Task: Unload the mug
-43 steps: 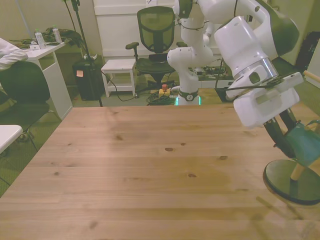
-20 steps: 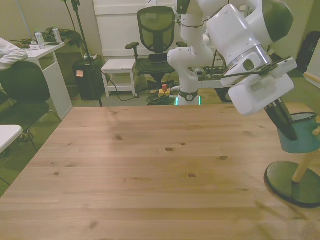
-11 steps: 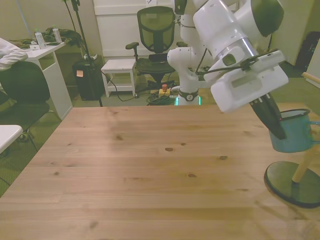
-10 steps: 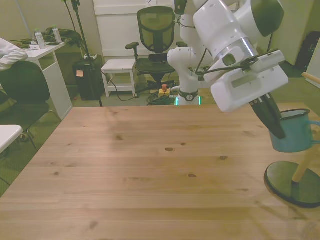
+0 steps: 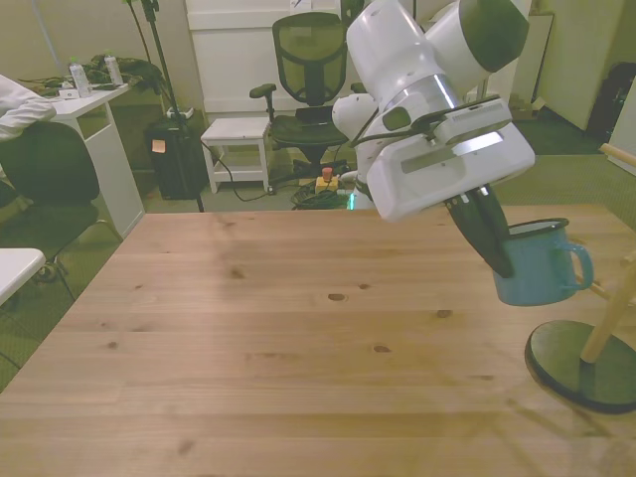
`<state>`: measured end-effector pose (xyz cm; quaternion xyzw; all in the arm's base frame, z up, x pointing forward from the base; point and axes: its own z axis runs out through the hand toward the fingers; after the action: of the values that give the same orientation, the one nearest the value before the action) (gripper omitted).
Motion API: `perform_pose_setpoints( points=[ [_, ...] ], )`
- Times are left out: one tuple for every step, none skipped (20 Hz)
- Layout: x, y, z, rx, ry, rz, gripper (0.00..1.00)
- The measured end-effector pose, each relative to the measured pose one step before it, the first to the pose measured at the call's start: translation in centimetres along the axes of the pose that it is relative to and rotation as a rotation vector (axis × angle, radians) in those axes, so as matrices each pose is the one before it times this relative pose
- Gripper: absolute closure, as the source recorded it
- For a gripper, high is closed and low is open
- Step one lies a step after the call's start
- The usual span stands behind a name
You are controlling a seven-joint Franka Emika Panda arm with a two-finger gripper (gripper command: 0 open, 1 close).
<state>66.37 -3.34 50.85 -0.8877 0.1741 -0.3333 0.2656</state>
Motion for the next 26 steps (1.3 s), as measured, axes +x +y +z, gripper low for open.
perform_pose_setpoints(
  points=[
    [-0.279, 0.461, -0.288, -0.00321, -0.00138, 0.00430, 1.00],
    [-0.434, 0.441, -0.219, -0.00590, -0.00420, 0.00097, 1.00],
    [-0.624, 0.438, -0.165, -0.00657, -0.00792, -0.00183, 1.00],
    [-0.780, 0.449, -0.168, -0.00629, -0.00895, -0.00282, 1.00],
    [-0.757, 0.336, -0.200, -0.00498, -0.00831, -0.00374, 1.00],
    [-0.796, 0.328, -0.254, -0.00459, -0.00737, -0.00574, 1.00],
    [-0.794, 0.281, -0.273, -0.00403, -0.00755, -0.00469, 1.00],
    [-0.809, 0.240, -0.310, -0.00498, -0.00803, -0.00580, 1.00],
    [-0.822, 0.246, -0.245, -0.00566, -0.00910, -0.00570, 1.00],
    [-0.784, 0.219, -0.203, -0.00478, -0.00853, -0.00475, 1.00],
    [-0.743, 0.214, -0.119, -0.00502, -0.00960, -0.00275, 1.00],
    [-0.822, 0.254, -0.029, -0.00495, -0.01309, -0.00194, 1.00],
    [-0.812, 0.249, 0.017, -0.00409, -0.01518, -0.00150, 1.00],
    [-0.795, 0.226, 0.050, -0.00382, -0.01748, -0.00225, 1.00],
    [-0.798, 0.230, 0.078, -0.00278, -0.01944, -0.00130, 1.00],
    [-0.760, 0.233, 0.067, -0.00359, -0.02041, -0.00324, 1.00],
    [-0.724, 0.224, 0.086, -0.00650, -0.02549, -0.01104, 1.00],
    [-0.698, 0.242, 0.114, -0.00887, -0.02755, -0.01292, 1.00],
    [-0.571, 0.279, 0.164, -0.01186, -0.02027, -0.01087, 1.00],
    [-0.460, 0.272, 0.171, -0.01230, -0.01657, -0.00602, 1.00],
    [-0.368, 0.227, 0.178, -0.01321, -0.01530, -0.00283, 1.00],
    [-0.329, 0.208, 0.157, -0.01485, -0.01150, 0.00257, 1.00],
    [-0.316, 0.192, 0.134, -0.01567, -0.01036, 0.00566, 1.00],
    [-0.324, 0.154, 0.065, -0.01537, -0.00890, 0.00506, 1.00],
    [-0.392, 0.158, 0.106, -0.01662, -0.01012, 0.00537, 1.00],
    [-0.422, 0.055, 0.101, -0.01460, -0.00945, 0.00544, 1.00]
  ],
)
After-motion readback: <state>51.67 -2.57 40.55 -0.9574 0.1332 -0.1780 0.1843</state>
